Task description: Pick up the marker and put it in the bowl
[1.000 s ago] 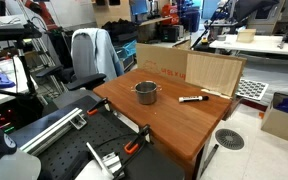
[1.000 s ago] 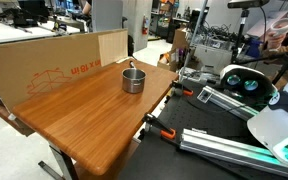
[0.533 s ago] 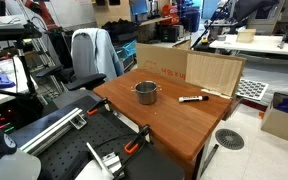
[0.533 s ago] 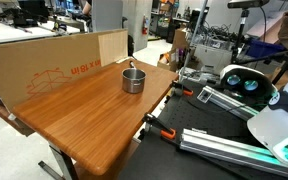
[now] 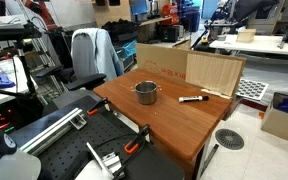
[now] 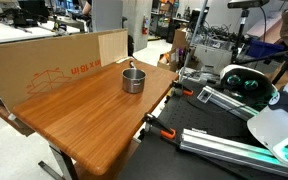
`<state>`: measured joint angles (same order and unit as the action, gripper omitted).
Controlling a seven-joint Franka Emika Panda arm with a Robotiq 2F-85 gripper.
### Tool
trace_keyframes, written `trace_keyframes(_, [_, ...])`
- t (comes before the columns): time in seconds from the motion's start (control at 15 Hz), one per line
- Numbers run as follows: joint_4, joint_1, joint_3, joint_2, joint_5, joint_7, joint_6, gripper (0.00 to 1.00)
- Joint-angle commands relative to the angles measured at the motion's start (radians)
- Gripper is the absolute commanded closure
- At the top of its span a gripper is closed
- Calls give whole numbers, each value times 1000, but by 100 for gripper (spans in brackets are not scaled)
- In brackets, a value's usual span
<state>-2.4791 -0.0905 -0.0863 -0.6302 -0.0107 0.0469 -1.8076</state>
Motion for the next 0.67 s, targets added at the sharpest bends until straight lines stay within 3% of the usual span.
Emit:
trace_keyframes(0.0, [22,-15,-15,41,10,-7,-7,0])
trace_keyframes(0.27, [40,-48,-59,125,28,6,-128,0])
trace_keyframes(0.6, [98,-70,-97,322,54,10,-273,0])
